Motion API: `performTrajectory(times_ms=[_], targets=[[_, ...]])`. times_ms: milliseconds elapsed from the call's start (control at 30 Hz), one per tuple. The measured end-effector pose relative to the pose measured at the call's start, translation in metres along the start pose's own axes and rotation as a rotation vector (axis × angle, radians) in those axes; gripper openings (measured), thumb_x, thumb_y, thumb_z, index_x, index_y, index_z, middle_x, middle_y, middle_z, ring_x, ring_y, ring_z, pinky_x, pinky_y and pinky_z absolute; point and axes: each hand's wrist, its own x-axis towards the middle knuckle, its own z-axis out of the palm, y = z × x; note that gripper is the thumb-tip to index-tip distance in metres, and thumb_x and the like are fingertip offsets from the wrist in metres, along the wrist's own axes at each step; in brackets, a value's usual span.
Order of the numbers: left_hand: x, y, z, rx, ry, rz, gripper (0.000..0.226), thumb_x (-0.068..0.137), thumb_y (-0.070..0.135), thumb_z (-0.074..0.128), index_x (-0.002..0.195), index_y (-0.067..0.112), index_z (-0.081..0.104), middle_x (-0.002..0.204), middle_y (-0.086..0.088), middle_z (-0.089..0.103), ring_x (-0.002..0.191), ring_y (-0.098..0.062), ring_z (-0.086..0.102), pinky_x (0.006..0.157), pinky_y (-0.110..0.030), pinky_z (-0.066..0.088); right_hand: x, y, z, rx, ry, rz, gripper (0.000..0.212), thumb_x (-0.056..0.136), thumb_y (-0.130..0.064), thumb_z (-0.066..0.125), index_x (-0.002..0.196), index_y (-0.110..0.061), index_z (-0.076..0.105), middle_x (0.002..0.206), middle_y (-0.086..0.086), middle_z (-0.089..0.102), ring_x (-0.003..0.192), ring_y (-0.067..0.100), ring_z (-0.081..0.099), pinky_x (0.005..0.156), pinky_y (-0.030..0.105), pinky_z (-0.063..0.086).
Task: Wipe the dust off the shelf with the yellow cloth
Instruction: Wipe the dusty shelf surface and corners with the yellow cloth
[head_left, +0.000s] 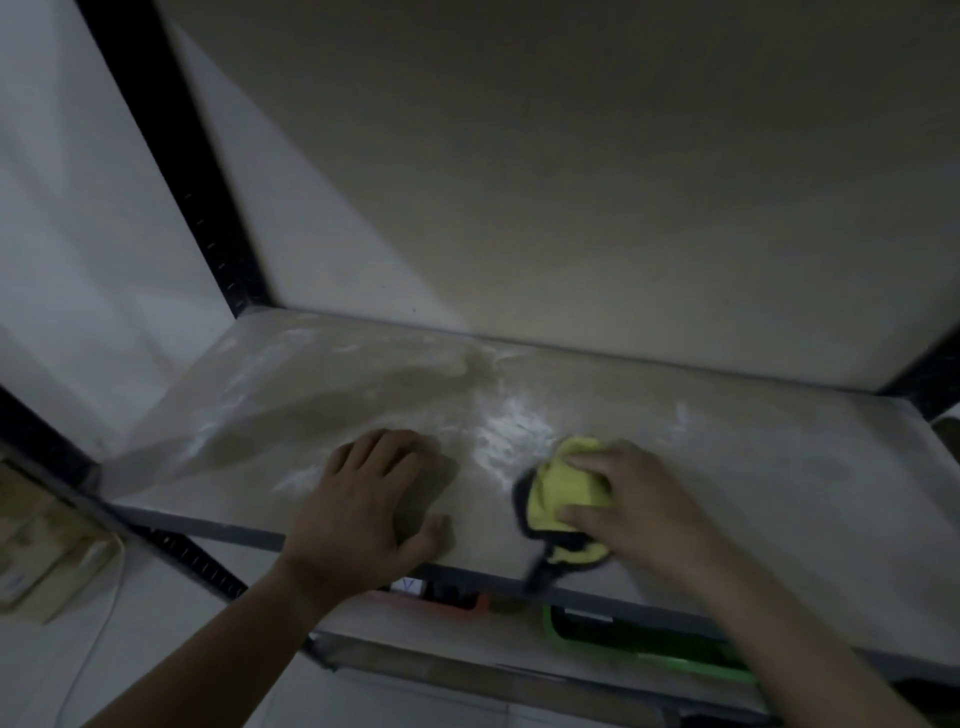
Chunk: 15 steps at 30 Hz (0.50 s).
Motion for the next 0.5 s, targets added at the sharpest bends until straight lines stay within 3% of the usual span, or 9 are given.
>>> performTrajectory(times_ms=[100,200,333,400,500], targets=[[0.000,0.001,0.000,0.008,0.000,-0.007,0.063,0.095,0.063,0.051,0.133,0.016,0.067,0.136,-0.005,0.059,0.128,-0.028,0.054,0.101,-0.039,0.041,0.032,-0.039,0.022,0.117,0.077,0.024,0.061,0.081,-0.045,0.071,0.136,-0.025,0.054,0.129,0.002,0.047,0.117,0.019,0.052,0.093,0.023,0.038],[-0.001,0.001,-0.001,0.016,-0.035,-0.014,0.067,0.094,0.064,0.047,0.136,0.015,0.067,0.139,-0.007,0.059,0.130,-0.031,0.055,0.103,-0.043,0.044,0.056,-0.061,0.024,0.073,0.081,-0.027,0.055,0.085,-0.041,0.067,0.135,-0.021,0.054,0.128,0.008,0.048,0.117,0.024,0.053,0.095,0.027,0.042],[-0.003,0.001,0.000,-0.002,-0.024,-0.002,0.064,0.097,0.066,0.045,0.137,0.021,0.067,0.140,-0.004,0.059,0.131,-0.028,0.055,0.105,-0.043,0.045,0.051,-0.033,-0.014,0.172,0.035,-0.078,0.048,0.076,-0.026,0.075,0.123,-0.023,0.066,0.125,0.000,0.065,0.109,0.009,0.059,0.080,0.010,0.035],[-0.003,0.001,0.000,-0.008,-0.006,0.005,0.059,0.097,0.065,0.047,0.135,0.025,0.067,0.138,-0.001,0.059,0.130,-0.026,0.054,0.105,-0.041,0.044,0.043,0.002,-0.039,0.154,0.173,-0.032,0.044,0.072,-0.020,0.074,0.115,-0.025,0.069,0.119,-0.001,0.069,0.106,0.014,0.063,0.081,0.012,0.038],[-0.002,0.001,0.000,-0.006,0.000,-0.007,0.058,0.095,0.063,0.048,0.133,0.024,0.069,0.137,-0.001,0.059,0.130,-0.026,0.054,0.105,-0.041,0.043,0.036,0.062,-0.068,0.213,0.405,0.179,0.029,0.076,-0.029,0.056,0.103,-0.028,0.065,0.101,0.002,0.068,0.096,0.024,0.063,0.068,0.021,0.041]])
